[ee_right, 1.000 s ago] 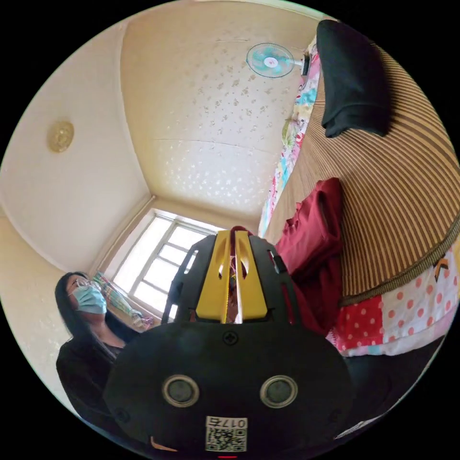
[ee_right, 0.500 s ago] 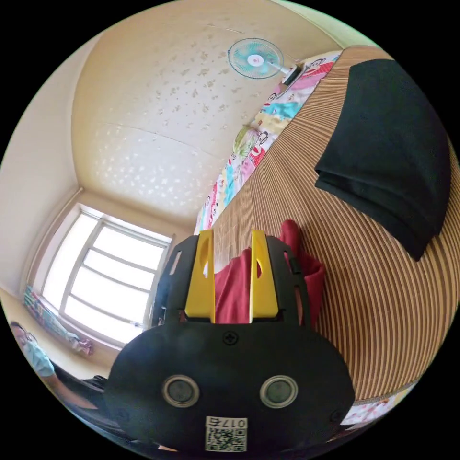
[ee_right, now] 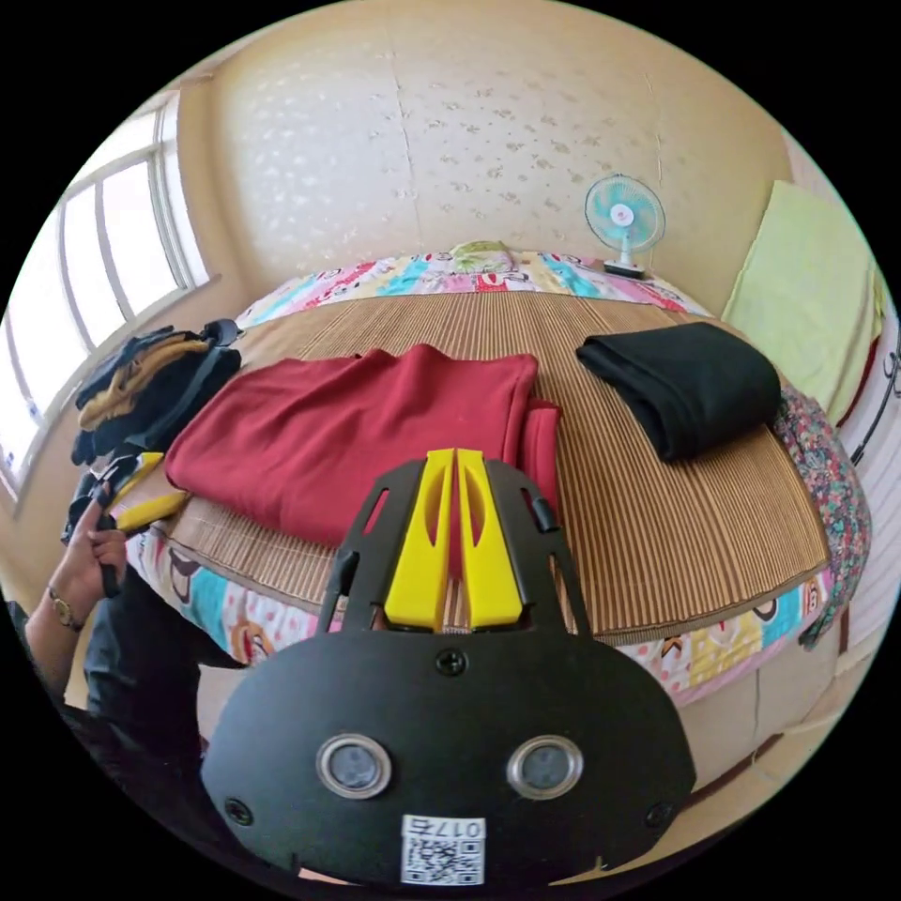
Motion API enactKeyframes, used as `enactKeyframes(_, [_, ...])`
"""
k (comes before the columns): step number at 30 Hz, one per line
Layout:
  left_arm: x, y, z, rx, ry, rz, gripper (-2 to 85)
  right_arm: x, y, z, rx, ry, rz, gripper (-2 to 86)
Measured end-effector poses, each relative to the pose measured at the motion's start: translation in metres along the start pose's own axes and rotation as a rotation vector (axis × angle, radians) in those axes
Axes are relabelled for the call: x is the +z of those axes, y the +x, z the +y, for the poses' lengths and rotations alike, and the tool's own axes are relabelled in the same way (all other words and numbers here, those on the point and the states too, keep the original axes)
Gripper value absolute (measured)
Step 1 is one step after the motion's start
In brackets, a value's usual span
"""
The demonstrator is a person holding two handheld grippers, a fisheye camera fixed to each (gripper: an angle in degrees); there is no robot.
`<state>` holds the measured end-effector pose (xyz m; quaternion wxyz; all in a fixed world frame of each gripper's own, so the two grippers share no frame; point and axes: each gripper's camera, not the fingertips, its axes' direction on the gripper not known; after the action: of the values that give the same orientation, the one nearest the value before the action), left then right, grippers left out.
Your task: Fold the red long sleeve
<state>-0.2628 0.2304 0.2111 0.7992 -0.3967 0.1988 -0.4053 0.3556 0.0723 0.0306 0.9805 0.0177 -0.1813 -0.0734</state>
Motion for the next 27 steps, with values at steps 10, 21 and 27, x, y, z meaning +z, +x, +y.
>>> enactKeyframes(10, [0.046,0.094,-0.035,0.321,0.078,0.13,6.1,0.032,0.041,0.046,0.035,0.064,-0.101,0.3])
enactKeyframes(21, [0.271,0.236,0.117,0.918,-0.53,0.089,8.4,0.009,0.136,0.054,0.15,0.101,-0.33,0.8])
enactKeyframes(27, [0.188,0.184,0.087,0.738,-0.222,-0.201,15.6,-0.045,0.234,0.104,0.478,0.062,-0.596,4.4])
